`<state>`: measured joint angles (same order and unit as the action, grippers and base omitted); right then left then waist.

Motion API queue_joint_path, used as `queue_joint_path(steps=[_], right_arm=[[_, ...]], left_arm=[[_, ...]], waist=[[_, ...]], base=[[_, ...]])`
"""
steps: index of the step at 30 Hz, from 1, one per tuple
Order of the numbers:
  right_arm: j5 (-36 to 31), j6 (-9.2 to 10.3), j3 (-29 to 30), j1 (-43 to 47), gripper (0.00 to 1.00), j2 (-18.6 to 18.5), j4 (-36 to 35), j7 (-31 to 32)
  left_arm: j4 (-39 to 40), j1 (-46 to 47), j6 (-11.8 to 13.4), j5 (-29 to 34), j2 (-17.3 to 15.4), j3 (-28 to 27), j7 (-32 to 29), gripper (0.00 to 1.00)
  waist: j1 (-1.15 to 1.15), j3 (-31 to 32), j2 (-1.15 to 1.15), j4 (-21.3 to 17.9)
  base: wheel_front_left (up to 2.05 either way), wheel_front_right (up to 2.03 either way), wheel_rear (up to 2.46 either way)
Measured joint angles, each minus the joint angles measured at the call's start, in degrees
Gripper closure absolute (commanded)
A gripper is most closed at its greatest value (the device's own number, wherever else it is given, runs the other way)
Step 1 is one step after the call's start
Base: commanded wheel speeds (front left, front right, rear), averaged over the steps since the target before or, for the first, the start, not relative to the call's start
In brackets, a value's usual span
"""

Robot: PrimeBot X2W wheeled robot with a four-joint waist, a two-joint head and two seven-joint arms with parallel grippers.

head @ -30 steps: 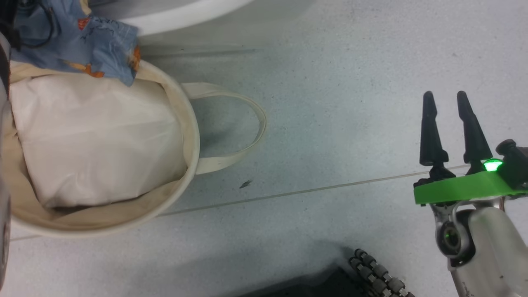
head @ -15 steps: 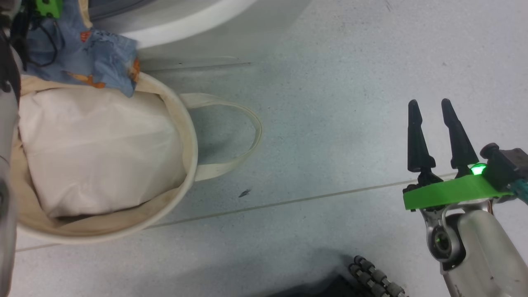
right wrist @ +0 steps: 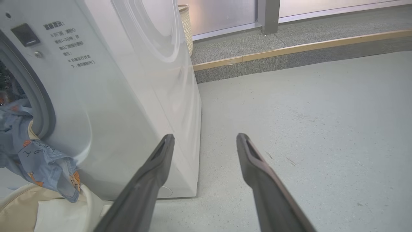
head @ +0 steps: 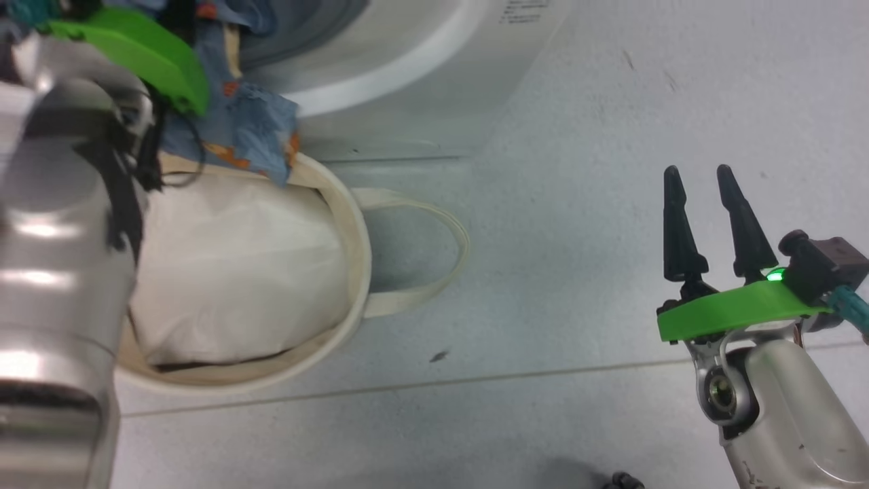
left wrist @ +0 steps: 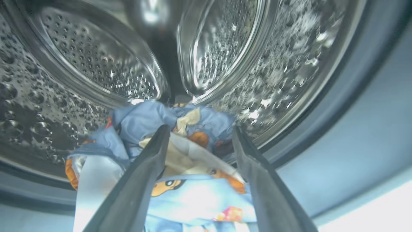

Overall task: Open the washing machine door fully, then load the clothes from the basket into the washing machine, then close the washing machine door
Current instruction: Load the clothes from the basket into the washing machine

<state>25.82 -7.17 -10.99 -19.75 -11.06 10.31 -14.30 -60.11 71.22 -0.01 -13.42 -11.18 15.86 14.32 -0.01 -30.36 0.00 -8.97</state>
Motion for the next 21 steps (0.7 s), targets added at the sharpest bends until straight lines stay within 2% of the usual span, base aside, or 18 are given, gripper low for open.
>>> queue_joint_path(steps=[3, 4, 8, 16, 21], right_arm=[[0.32, 0.00, -0.70, 0.01, 0.00, -0.43, 0.90, 0.00], [0.32, 0.00, -0.70, 0.01, 0.00, -0.43, 0.90, 0.00], [0.51, 0.00, -1.55, 0.05, 0.00, -1.05, 2.08, 0.00], [1.86, 0.00, -3.32, 2.30, 0.00, -1.83, 3.70, 0.01], [2.00, 0.00, -3.57, 5.38, 0.00, -2.36, 4.02, 0.01]], left_arm=[[7.21, -6.80, -0.26, -0.02, 0.35, -1.08, 0.01, 0.00], [7.21, -6.80, -0.26, -0.02, 0.35, -1.08, 0.01, 0.00], [14.03, -15.89, -2.33, -1.01, 1.19, -4.21, 0.36, 0.00], [23.51, -33.18, -4.68, -0.05, 1.79, -8.21, 0.40, 0.00], [28.17, -40.50, -5.58, 0.82, 2.49, -9.60, 0.40, 0.00]], waist=[[0.00, 2.38, 0.00, 1.22], [0.00, 2.38, 0.00, 1.22], [0.00, 5.79, 0.00, 2.63], [-0.01, 14.26, 0.00, 4.12], [-0.01, 18.48, 0.00, 5.44]], base=[[0.00, 0.00, 0.00], [0.00, 0.00, 0.00], [0.00, 0.00, 0.00], [0.00, 0.00, 0.00], [0.00, 0.00, 0.00]])
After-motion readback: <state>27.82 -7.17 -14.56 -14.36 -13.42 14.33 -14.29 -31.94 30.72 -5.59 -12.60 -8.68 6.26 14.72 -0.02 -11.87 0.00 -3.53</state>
